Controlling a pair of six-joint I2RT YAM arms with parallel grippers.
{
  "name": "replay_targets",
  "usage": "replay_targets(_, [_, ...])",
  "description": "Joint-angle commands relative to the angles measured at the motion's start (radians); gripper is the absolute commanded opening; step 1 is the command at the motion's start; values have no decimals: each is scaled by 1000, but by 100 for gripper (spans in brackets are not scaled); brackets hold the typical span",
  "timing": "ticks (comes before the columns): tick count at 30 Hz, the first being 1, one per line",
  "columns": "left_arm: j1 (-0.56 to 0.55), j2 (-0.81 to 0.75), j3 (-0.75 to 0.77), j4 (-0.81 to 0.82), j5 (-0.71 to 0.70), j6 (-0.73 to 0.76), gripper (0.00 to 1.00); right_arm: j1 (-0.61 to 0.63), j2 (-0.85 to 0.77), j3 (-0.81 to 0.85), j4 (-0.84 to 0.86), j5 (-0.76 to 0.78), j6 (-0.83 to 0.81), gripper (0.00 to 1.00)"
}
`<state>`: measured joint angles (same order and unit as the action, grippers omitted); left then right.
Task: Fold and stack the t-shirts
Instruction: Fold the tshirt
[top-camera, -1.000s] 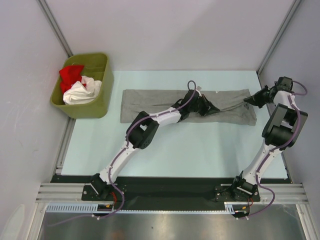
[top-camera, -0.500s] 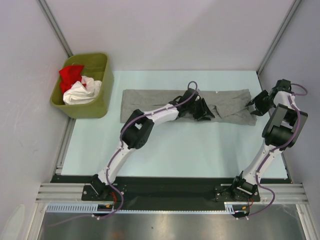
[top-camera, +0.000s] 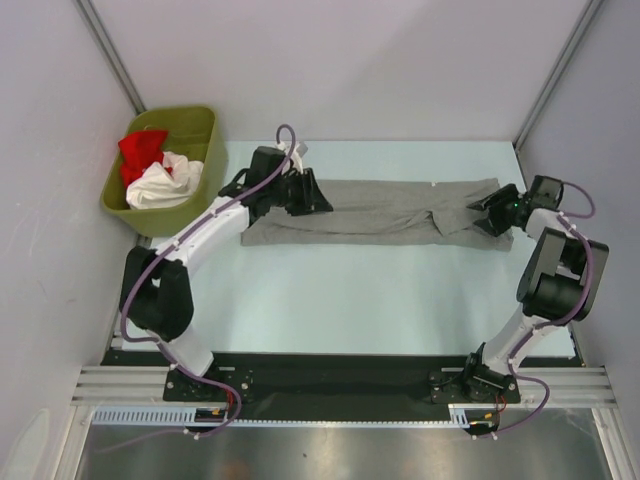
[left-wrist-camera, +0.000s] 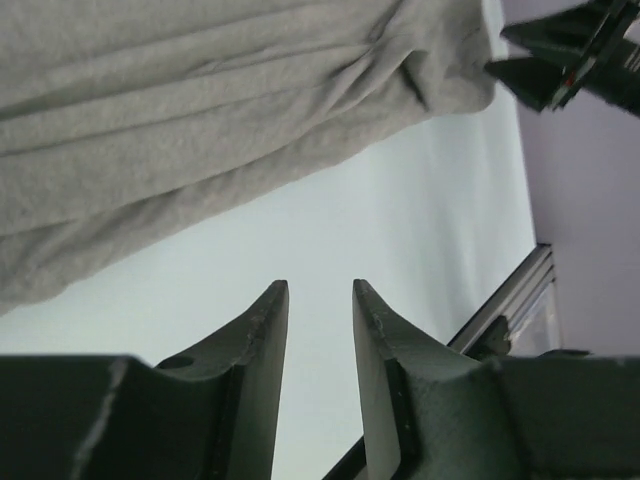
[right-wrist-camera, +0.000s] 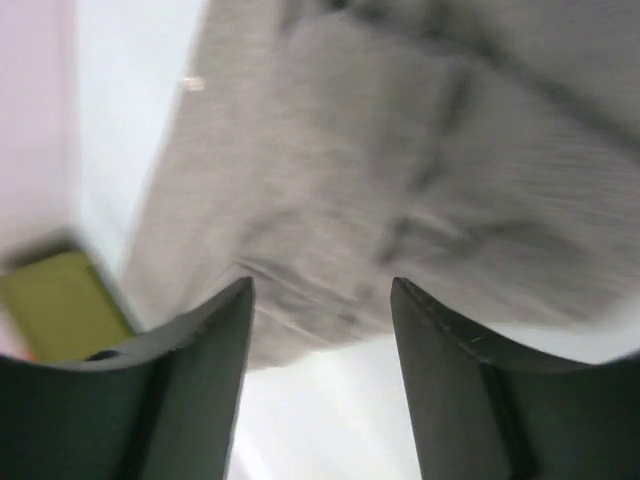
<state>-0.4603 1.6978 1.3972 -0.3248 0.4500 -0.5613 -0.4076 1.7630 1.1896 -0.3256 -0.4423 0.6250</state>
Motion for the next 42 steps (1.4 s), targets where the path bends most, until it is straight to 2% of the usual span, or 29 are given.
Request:
replay_targets(1, [-5, -39, -117, -22, 65, 86, 36, 58, 56, -89, 444, -226, 258, 56])
replay_targets(2, [-5, -52, -138, -8, 78, 68, 36, 88, 96, -99, 520, -242, 331, 41])
replay_targets(3, [-5, -65, -159, 21, 87, 57, 36, 102, 117, -102, 625, -262, 358, 35])
replay_targets(4, [-5, -78, -197, 35, 95, 46, 36, 118, 140, -102, 661, -269, 376, 30])
replay_targets(5, [-5, -107, -213, 44, 95, 31, 36, 130, 189, -102, 742, -292, 422, 18])
replay_targets(6, [-5, -118, -227, 52, 95, 31, 36, 156, 210, -102, 775, -297, 439, 14])
replay_targets(12, [26, -197, -286, -3, 64, 58, 35, 275, 332, -171, 973, -237, 583, 7])
replay_targets(17, [67, -245, -320, -29, 73, 52, 35, 323, 490, -248, 1307, -182, 772, 6])
replay_targets(20, [97, -260, -313, -62, 75, 80, 35, 309, 527, -231, 1332, -191, 786, 6])
replay_targets(21, [100, -263, -307, -71, 72, 87, 35, 302, 492, -228, 1327, -197, 763, 6])
replay_targets(24, [112, -267, -308, -80, 53, 112, 36, 253, 411, -211, 1162, -217, 685, 6])
replay_targets(25, [114, -260, -310, -80, 47, 121, 37, 236, 356, -179, 1093, -226, 597, 6])
replay_targets(27, [120, -250, -310, -86, 47, 132, 37, 199, 307, -131, 853, -239, 497, 6])
replay_targets(28, [121, -236, -310, -88, 53, 133, 37, 188, 264, -89, 700, -228, 392, 6])
replay_targets(31, [129, -224, -319, -86, 68, 129, 38, 150, 225, -30, 529, -202, 288, 6])
replay_targets(34, [130, -219, -328, -82, 75, 127, 38, 107, 237, -9, 491, -213, 239, 6])
replay_targets(42, [146, -268, -369, -143, 6, 147, 39, 55, 452, 83, 554, -236, 225, 6])
